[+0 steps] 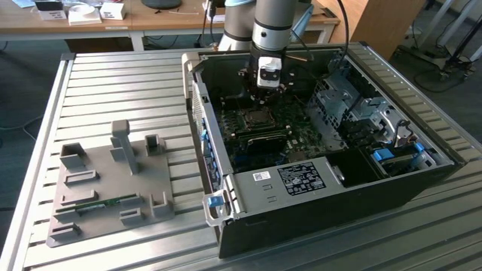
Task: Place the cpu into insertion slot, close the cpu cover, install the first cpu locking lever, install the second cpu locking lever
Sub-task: 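Close the cpu cover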
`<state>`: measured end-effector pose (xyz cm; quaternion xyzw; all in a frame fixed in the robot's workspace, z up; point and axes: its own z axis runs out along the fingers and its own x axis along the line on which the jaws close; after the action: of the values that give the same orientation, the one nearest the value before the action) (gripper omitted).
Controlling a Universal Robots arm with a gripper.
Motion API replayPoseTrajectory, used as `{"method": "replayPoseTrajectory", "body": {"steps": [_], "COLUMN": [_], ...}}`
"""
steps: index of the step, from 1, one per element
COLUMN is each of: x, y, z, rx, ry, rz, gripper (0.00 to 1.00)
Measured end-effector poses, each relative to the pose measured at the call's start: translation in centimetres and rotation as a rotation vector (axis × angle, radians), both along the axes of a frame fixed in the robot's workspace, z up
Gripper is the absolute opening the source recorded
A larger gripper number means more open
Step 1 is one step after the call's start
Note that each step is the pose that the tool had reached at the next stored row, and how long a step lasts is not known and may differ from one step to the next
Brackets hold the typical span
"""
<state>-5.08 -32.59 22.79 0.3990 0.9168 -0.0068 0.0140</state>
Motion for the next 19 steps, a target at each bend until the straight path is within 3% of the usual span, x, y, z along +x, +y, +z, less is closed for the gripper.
{"method": "replayPoseTrajectory", "body": {"steps": [19], "x": [0.00], "y": [0.00], "z": [-0.02], "rx": [0.0000], "ry": [-0.0001], "rz": [0.338], "gripper": [0.10]}}
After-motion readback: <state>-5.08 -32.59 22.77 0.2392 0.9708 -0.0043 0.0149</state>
